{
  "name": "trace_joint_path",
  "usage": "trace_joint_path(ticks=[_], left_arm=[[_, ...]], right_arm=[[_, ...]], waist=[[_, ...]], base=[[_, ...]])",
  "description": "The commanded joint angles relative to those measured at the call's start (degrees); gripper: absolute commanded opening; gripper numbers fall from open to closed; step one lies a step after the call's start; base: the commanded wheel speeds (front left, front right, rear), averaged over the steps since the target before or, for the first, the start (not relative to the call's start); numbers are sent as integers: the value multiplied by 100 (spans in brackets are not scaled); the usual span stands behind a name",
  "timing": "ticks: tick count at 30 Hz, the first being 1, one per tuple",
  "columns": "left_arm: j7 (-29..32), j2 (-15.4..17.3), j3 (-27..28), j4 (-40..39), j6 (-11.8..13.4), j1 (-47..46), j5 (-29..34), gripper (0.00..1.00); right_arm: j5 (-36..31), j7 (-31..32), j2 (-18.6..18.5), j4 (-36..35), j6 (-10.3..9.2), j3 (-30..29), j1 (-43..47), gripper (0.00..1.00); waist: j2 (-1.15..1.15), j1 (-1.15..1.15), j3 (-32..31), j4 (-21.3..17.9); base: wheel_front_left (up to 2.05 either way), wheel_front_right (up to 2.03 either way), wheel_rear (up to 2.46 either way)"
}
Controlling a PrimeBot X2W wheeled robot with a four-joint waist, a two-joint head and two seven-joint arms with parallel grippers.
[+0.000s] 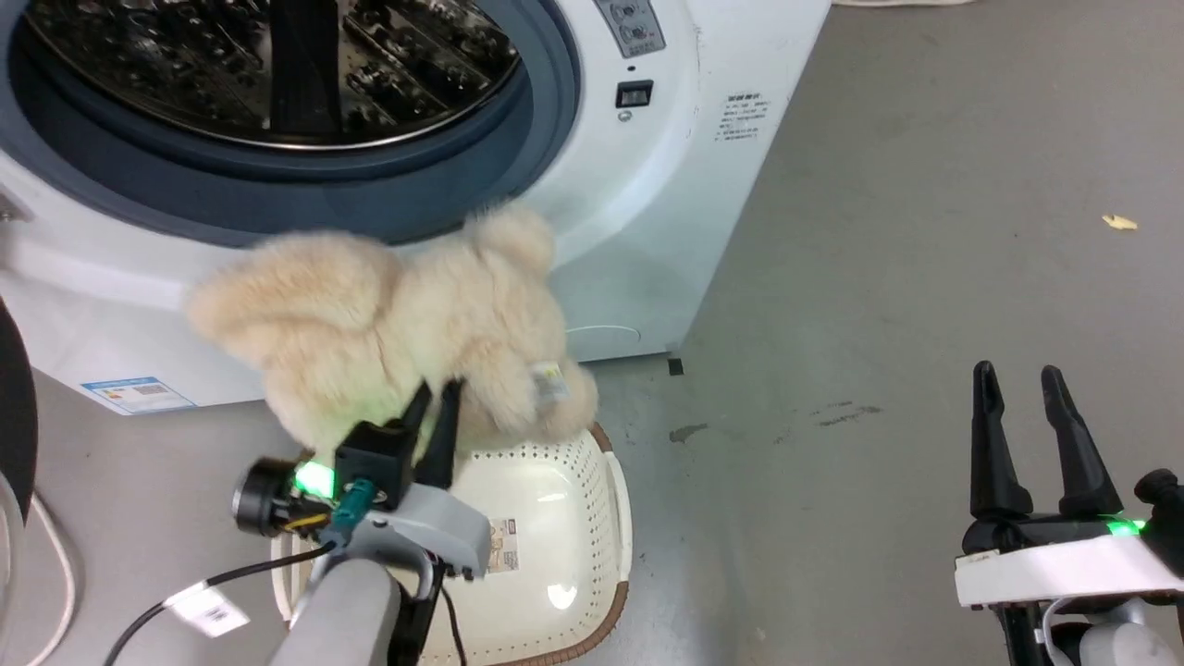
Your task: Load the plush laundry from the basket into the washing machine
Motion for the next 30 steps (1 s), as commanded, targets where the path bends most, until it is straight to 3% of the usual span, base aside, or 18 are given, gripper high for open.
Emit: trace_joint_path(ticks=[1, 8, 14, 18, 30], left_arm=[[-39, 14, 66, -256, 30, 71, 67, 0], [-39, 40, 554, -1269, 16, -254, 81, 0], [-39, 326, 912, -1331, -109, -1016, 187, 0], [-15, 590, 1024, -1114, -236, -1830, 251, 0], [1124, 1683, 1057, 307, -661, -4850, 626, 0]], right_arm=[[-3, -24, -20, 13, 5, 11, 50, 100], [43, -24, -19, -39, 5, 57, -69, 100], [158, -24, -18, -70, 5, 131, -277, 100], [285, -24, -18, -101, 5, 155, -437, 100], [918, -24, -17, 3, 5, 443, -1014, 100]], waist=[[0, 1, -11, -6], [0, 1, 260, -171], [0, 1, 686, -455], [0, 1, 1092, -652], [0, 1, 2353, -1307]], base=[[0, 0, 0], [0, 0, 0], [0, 0, 0], [0, 0, 0], [0, 0, 0]])
